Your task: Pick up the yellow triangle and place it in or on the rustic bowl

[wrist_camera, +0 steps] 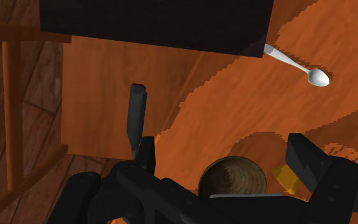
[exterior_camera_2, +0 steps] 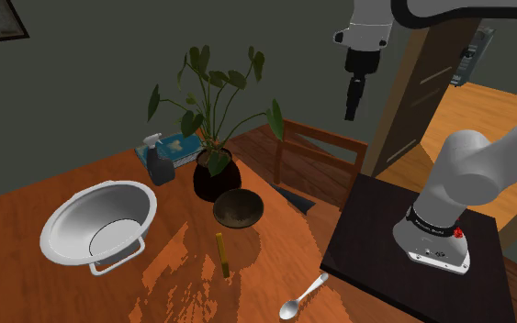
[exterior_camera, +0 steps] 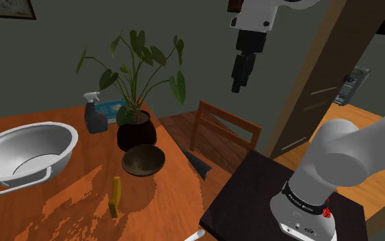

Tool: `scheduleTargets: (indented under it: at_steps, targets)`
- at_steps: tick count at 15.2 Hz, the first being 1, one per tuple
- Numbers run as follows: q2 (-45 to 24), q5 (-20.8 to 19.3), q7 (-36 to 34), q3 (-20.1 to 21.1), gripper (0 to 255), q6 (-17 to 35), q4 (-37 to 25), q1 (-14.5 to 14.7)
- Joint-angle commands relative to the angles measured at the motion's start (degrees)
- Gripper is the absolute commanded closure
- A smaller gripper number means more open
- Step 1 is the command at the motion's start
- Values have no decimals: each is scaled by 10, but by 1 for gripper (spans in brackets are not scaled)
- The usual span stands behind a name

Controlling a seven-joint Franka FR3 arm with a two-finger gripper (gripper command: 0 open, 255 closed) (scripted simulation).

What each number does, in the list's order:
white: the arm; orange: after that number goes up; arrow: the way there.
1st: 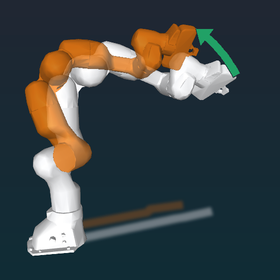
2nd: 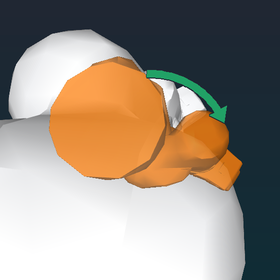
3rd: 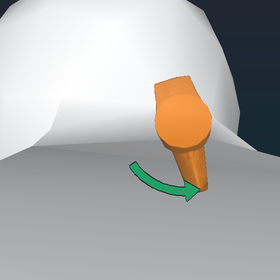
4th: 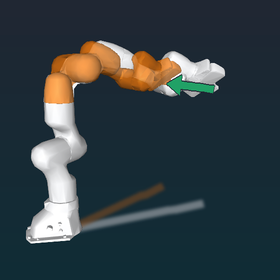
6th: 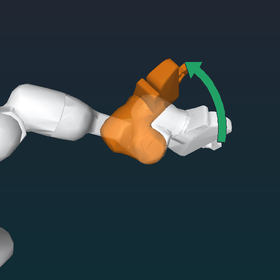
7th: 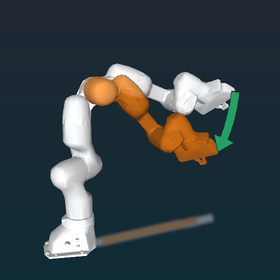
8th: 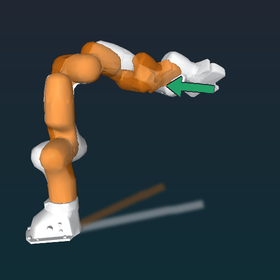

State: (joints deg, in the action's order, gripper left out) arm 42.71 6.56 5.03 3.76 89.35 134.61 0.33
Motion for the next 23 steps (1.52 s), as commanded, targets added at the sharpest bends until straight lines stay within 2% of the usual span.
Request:
scheduleTargets:
  at_steps: [1, 7, 14, 19, 23]
  targets:
    - [0, 0, 0, 0, 0, 0, 0, 0]
    - [-49, 37, -73, 69, 0, 88, 34, 15]
    - [-145, 62, -159, 149, 0, 194, 37, 27]
    - [-238, 55, -228, 205, 0, 267, 16, 28]
    - [-325, 26, -293, 245, 0, 320, -16, 26]
